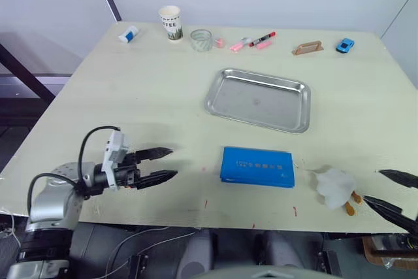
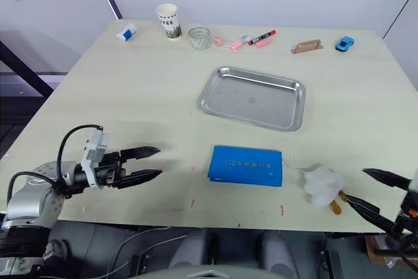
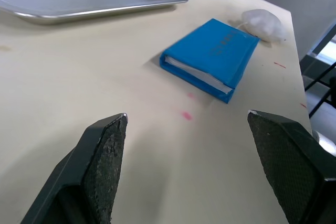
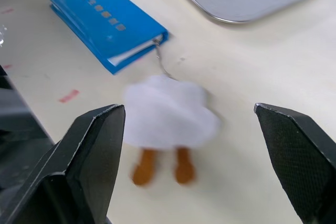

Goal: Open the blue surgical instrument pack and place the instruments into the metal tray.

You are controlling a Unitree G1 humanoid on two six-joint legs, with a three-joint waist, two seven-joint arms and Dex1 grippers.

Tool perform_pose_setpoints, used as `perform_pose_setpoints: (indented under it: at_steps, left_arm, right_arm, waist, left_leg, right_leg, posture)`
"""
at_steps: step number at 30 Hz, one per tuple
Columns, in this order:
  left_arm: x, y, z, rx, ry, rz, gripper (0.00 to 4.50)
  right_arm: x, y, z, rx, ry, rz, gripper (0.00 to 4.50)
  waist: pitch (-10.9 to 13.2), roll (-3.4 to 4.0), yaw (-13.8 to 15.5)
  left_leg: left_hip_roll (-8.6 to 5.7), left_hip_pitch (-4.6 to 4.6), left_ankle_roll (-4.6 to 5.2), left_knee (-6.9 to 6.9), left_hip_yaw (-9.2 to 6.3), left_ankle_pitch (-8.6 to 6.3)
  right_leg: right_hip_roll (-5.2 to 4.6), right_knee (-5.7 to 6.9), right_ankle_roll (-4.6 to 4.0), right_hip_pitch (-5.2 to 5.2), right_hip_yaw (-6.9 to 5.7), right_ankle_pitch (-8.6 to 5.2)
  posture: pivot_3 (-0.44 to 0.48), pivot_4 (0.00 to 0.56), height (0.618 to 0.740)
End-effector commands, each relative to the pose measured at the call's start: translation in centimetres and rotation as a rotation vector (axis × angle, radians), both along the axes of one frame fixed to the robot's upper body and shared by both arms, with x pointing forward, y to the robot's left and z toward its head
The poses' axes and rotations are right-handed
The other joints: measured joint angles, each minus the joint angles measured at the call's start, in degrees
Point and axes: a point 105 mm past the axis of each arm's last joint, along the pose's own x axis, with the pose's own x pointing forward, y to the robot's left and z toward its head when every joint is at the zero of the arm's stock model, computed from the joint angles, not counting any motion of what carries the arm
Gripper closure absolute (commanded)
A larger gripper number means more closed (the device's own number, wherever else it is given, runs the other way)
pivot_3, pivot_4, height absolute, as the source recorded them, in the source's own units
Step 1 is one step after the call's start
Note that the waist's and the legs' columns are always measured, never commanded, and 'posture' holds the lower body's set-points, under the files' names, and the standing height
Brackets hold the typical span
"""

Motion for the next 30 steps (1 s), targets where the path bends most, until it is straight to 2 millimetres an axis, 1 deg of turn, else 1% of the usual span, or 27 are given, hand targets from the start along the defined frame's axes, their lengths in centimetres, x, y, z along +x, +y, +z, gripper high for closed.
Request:
perform_pose_setpoints:
  at_steps: [1,5,9,12,16,18,20,22,24,27,30]
  left_arm:
    - [0.2,-0.1,0.9,-0.016,-0.008,-0.019,0.03]
    - [0.3,-0.7,1.4,-0.024,-0.016,-0.044,0.03]
    - [-0.1,-2.4,2.1,-0.041,-0.013,-0.121,0.03]
    - [-0.2,-3.3,2.7,-0.049,-0.005,-0.156,0.03]
    - [-0.2,-4.5,3.2,-0.027,-0.106,-0.178,0.03]
    - [-0.8,-5.2,3.6,-0.048,-0.124,-0.254,0.03]
    - [-1.3,-5.5,3.9,-0.059,-0.112,-0.319,0.03]
    - [-1.4,-5.7,4.1,-0.055,-0.12,-0.351,0.03]
    - [-1.2,-5.8,4.3,-0.059,-0.127,-0.36,0.03]
    - [-1.3,-5.9,4.1,-0.037,-0.131,-0.389,0.03]
    - [-1.4,-6.2,4.0,-0.036,-0.133,-0.398,0.03]
  right_arm:
    - [-0.9,-0.7,1.0,0.017,-0.001,-0.006,0.0]
    - [-0.8,0.3,1.3,0.005,-0.008,0.039,0.0]
    - [0.1,4.4,2.1,0.015,-0.031,0.156,0.0]
    - [0.7,6.7,2.4,0.009,-0.05,0.217,0.0]
    - [1.7,9.7,2.3,-0.044,-0.094,0.295,0.0]
    - [2.6,11.6,1.4,-0.088,-0.091,0.345,0.0]
    - [3.2,13.1,0.7,-0.175,-0.142,0.405,0.0]
    - [4.5,13.8,-0.2,-0.267,-0.2,0.385,0.0]
    - [4.9,14.5,-1.2,-0.311,-0.205,0.401,0.0]
    - [5.6,14.8,-2.9,-0.338,-0.174,0.418,0.0]
    - [5.9,15.1,-3.7,-0.34,-0.182,0.428,0.0]
  waist:
    - [0.01,0.02,0.02]
    - [0.04,0.06,-0.02]
    - [0.08,0.13,-0.04]
    - [0.09,0.12,0.04]
    - [0.12,0.11,-0.02]
    - [0.13,0.1,-0.07]
    - [0.14,0.05,-0.09]
    - [0.17,0.09,-0.01]
    - [0.21,0.13,0.15]
    - [0.23,0.11,0.02]
    - [0.24,0.1,-0.03]
  left_leg:
    - [0.01,0.0,0.0,-0.03,-0.01,0.0]
    - [0.01,0.0,0.0,-0.03,-0.01,0.0]
    - [0.04,0.0,0.0,-0.03,-0.01,0.0]
    - [0.13,-0.02,0.0,-0.03,-0.03,0.0]
    - [0.05,-0.04,0.0,-0.03,-0.04,0.0]
    - [0.03,-0.02,-0.01,-0.03,-0.03,0.0]
    - [-0.02,-0.03,-0.01,-0.02,-0.04,0.01]
    - [-0.04,-0.03,-0.01,-0.02,-0.04,0.01]
    - [-0.07,-0.07,-0.01,-0.02,-0.09,0.01]
    - [-0.09,-0.11,-0.01,0.01,-0.09,0.01]
    - [-0.09,-0.1,-0.01,0.03,-0.08,0.01]
  right_leg:
    - [0.0,0.0,0.01,0.0,-0.01,-0.01]
    - [-0.01,0.01,0.05,0.0,0.0,0.0]
    - [-0.01,0.02,0.05,0.0,0.01,0.0]
    - [-0.03,0.02,0.06,0.0,0.0,0.0]
    - [-0.05,0.01,0.07,-0.01,-0.01,0.0]
    - [-0.05,0.01,0.07,0.0,0.0,0.0]
    - [-0.03,0.01,0.06,-0.02,-0.02,0.0]
    - [0.01,0.01,0.04,-0.04,-0.03,-0.02]
    - [-0.01,-0.01,0.03,-0.05,-0.09,-0.02]
    - [-0.02,-0.03,0.05,-0.04,-0.09,-0.02]
    - [-0.02,-0.03,0.05,-0.04,-0.07,-0.02]
  posture:
    - [0.0,0.15,0.74]
    - [0.0,0.15,0.74]
    - [0.0,0.15,0.74]
    - [0.0,0.15,0.74]
    - [0.0,0.15,0.74]
    - [0.0,0.15,0.74]
    - [0.0,0.15,0.74]
    - [0.0,0.15,0.74]
    - [0.0,0.15,0.74]
    - [0.0,0.15,0.74]
    - [0.0,0.15,0.74]
